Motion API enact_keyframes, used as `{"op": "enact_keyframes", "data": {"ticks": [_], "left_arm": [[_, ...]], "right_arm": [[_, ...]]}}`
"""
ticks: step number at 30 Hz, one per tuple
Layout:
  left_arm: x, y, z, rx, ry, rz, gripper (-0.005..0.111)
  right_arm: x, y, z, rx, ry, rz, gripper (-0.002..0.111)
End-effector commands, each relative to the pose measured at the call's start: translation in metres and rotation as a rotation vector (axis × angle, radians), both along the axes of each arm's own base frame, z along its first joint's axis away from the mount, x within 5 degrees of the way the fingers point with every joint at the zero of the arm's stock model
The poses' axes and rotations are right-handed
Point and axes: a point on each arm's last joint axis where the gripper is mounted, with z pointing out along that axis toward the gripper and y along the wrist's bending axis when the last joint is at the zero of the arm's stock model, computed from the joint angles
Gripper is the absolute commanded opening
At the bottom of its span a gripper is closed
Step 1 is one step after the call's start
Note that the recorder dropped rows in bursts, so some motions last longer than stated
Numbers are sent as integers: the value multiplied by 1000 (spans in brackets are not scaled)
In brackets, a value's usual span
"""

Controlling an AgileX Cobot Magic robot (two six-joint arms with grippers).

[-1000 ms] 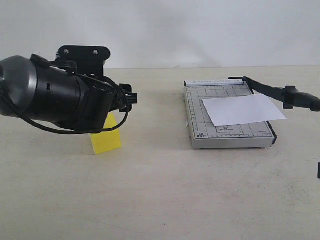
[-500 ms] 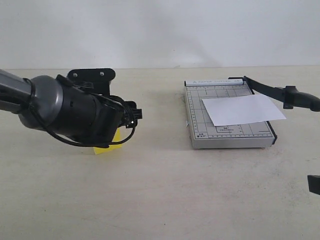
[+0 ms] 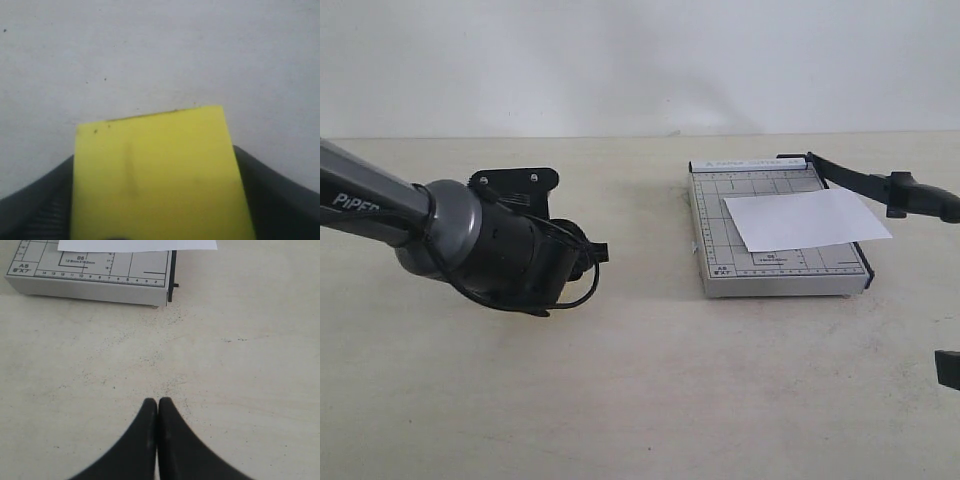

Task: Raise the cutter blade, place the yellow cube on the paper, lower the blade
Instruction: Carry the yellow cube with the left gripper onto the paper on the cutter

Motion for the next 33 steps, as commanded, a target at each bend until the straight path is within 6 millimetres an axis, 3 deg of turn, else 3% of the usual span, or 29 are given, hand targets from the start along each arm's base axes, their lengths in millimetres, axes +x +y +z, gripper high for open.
{"op": "enact_keyframes", "data": {"ticks": [1, 4, 7, 11, 14, 17, 21, 24, 30, 33], "left_arm": [[0, -8, 9, -22, 21, -96, 4], [0, -8, 22, 14, 12, -157, 4], [-1, -9, 48, 76, -11, -274, 4], [-11, -24, 89, 165, -46, -692, 4], [-23, -39, 117, 92, -127, -933, 4], [-28, -51, 135, -9, -188, -1040, 4], [-27, -71, 139, -106, -217, -1163, 4], [-20, -98, 136, -213, -243, -1291, 4], [6, -143, 124, -128, -173, -1435, 4], [21, -147, 133, -108, -48, -1329, 4]], "right_arm": [[1, 0, 2, -5, -11, 5, 0], [1, 0, 2, -5, -11, 5, 0], [1, 0, 3, -1, -15, 1, 0], [2, 0, 3, 13, -22, -9, 0], [2, 0, 4, 13, -29, -10, 0], [2, 0, 4, 13, -31, -11, 0], [2, 0, 4, 13, -27, -10, 0], [2, 0, 4, 13, -27, -10, 0], [2, 0, 4, 14, -33, -12, 0], [2, 1, 4, 55, -31, -39, 0]]}}
